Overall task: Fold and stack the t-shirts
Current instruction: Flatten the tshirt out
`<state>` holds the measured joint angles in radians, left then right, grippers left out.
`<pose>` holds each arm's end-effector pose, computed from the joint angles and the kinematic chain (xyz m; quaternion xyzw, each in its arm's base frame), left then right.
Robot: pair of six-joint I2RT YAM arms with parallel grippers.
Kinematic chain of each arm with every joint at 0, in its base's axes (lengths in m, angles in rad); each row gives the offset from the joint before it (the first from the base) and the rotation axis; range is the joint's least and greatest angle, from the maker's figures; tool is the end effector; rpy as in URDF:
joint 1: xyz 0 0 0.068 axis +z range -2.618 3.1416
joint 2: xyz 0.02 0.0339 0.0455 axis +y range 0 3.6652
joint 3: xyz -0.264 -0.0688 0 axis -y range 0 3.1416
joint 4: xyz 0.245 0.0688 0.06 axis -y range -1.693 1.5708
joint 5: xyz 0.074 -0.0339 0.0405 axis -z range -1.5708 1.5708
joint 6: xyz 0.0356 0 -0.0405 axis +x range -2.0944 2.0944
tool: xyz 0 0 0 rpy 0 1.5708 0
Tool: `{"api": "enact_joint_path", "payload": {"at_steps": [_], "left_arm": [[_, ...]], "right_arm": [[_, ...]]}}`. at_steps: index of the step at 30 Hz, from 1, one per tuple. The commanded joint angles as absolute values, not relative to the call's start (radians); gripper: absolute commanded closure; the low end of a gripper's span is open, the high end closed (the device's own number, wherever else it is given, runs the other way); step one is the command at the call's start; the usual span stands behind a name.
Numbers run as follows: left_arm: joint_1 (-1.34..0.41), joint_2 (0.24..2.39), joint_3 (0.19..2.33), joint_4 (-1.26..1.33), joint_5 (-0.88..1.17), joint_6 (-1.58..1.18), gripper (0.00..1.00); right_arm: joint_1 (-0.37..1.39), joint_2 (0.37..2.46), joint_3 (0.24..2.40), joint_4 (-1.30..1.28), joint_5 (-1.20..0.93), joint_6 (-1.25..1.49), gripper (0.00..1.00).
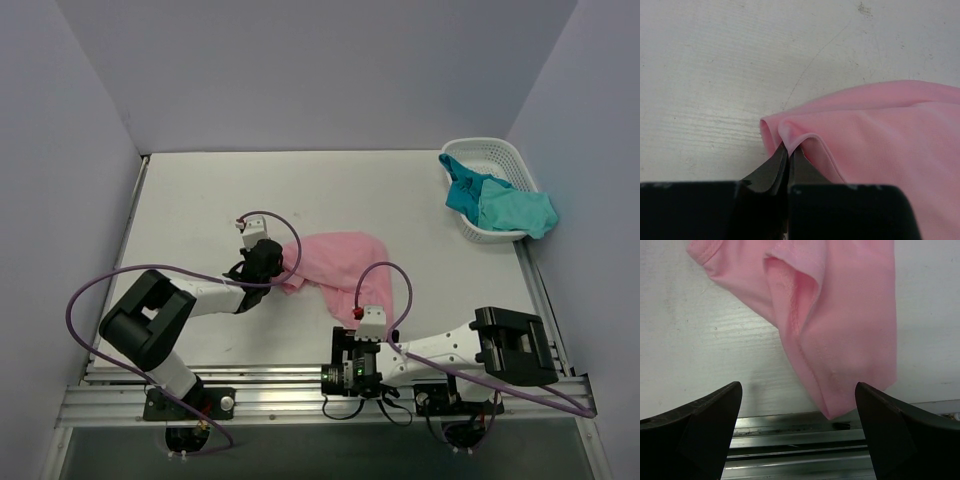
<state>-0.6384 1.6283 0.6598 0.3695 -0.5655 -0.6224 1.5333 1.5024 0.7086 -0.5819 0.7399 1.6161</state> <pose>0.2598 -0.1690 0.1505 -0.1235 0.8502 -0.0651 0.5077 0.0328 0.2349 0.1459 0.0736 0.9257 0.0922 0.3595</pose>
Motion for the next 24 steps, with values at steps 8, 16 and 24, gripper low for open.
{"api": "enact_joint_path", "payload": {"at_steps": [8,16,24], "left_arm": [[-0.634,1.597,0.666,0.383,-0.566,-0.621,0.98],[-0.632,1.592,0.654,0.382,-0.566,-0.621,0.98],[-0.632,1.585,0.638,0.390,-0.568,-0.624,0.98]], "right_arm": [[1.534,1.499,0.756,-0.669,0.816,1.628,0.09],[1.500,1.513,0.698,-0.589,0.790,1.608,0.08],[1.456,1.496,0.677,-0.563,0.772,1.591,0.10]]}}
